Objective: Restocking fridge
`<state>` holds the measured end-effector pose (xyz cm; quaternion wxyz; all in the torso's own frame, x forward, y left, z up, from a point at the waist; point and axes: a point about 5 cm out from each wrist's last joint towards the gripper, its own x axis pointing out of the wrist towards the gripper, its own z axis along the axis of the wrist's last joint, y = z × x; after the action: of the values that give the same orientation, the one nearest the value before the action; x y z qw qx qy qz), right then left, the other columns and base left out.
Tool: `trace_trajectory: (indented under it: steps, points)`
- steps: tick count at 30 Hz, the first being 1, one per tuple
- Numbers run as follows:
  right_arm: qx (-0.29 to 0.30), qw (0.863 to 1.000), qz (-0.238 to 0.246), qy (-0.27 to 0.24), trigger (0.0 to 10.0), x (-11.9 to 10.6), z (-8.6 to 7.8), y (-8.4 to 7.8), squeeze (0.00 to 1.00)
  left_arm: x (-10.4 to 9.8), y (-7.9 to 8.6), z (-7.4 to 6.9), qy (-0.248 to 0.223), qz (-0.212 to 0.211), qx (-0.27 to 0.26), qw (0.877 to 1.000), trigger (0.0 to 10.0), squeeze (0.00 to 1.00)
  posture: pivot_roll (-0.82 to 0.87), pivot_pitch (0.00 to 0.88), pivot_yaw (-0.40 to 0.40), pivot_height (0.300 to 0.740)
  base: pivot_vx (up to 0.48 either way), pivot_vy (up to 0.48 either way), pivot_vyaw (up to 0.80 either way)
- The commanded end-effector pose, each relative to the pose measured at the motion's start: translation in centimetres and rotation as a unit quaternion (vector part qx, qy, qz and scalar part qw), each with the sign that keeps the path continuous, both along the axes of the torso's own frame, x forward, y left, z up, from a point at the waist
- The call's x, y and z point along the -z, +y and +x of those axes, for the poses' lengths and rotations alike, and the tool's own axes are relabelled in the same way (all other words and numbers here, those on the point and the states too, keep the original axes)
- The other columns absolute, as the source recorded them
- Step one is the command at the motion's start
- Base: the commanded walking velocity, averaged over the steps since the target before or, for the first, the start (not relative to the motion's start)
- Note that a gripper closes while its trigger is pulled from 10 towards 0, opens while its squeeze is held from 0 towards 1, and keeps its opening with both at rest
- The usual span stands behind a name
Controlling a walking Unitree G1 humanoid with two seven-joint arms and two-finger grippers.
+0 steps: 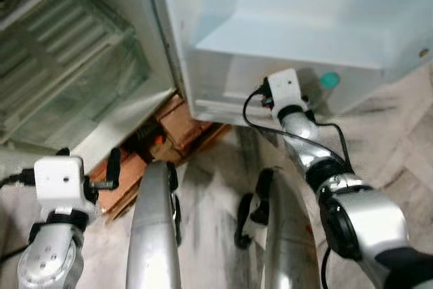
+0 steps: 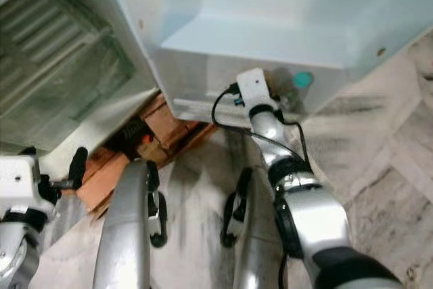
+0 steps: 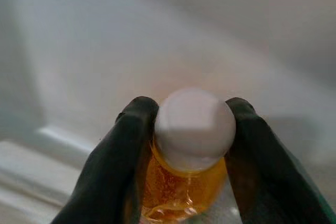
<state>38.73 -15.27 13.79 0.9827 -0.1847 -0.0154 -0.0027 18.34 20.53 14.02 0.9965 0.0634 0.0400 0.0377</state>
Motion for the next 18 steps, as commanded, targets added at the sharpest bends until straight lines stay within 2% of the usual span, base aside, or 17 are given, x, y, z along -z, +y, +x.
trace_trajectory:
  steps: [1,9,11,18]
  points:
    - [0.029,0.999,0.005,0.028,10.0,1.3,-0.5,-1.1,1.0,0.8,0.3,-0.2,0.025,-0.001,-0.005,1.0,10.0,0.0,0.26,0.377,0.005,0.583,0.0,0.0,0.0]
    - [0.026,1.0,-0.012,0.003,10.0,-1.2,0.7,-0.8,1.0,1.1,0.0,0.8,0.025,-0.002,0.01,1.0,10.0,0.0,0.25,0.338,0.011,0.583,0.0,0.0,0.0]
    - [0.012,1.0,-0.018,-0.013,10.0,-2.5,1.2,-0.4,1.0,1.1,-0.2,1.4,0.02,-0.003,0.016,1.0,10.0,0.0,0.24,0.316,0.012,0.583,0.0,0.0,0.0]
    - [-0.007,0.998,-0.021,-0.053,10.0,-4.9,1.8,0.2,1.0,1.3,-0.1,3.2,0.007,-0.003,0.023,1.0,10.0,0.0,0.19,0.27,0.015,0.583,0.0,0.0,0.0]
